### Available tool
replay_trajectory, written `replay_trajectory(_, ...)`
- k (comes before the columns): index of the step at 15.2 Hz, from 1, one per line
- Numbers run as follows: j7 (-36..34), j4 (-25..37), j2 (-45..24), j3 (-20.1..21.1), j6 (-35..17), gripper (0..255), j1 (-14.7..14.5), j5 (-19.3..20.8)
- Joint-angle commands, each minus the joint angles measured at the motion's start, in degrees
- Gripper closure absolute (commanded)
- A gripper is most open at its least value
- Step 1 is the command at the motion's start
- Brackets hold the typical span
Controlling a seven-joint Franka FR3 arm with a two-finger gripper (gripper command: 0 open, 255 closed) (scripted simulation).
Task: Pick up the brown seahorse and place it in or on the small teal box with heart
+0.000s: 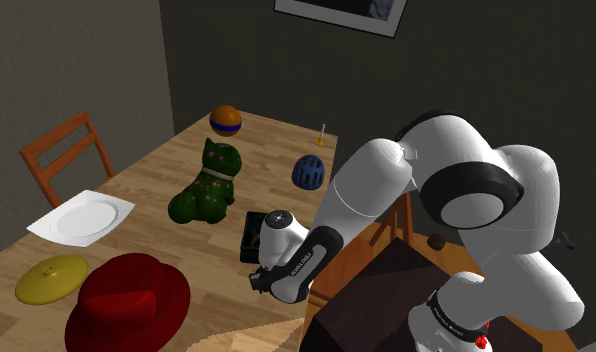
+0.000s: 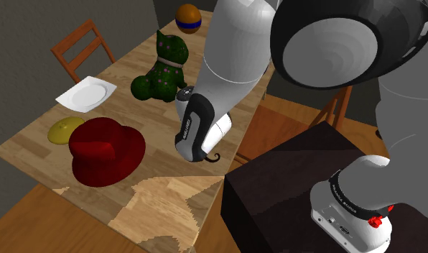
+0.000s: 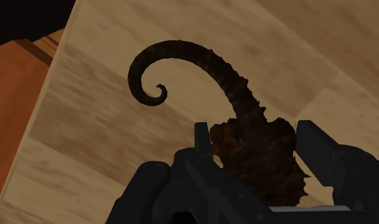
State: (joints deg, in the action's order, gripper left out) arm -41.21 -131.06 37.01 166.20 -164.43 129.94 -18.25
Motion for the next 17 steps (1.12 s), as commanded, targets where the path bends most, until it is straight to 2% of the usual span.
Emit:
replay_trajectory(1, 0.0, 0.0, 0.0, 0.0, 0.0, 255, 0.0, 0.0)
replay_trajectory(4, 0.0, 0.0, 0.0, 0.0, 0.0, 255, 0.0, 0.0)
replay_trajectory(17, -3.0, -3.9, -10.6, -6.2, 7.1, 255, -5.1, 4.5)
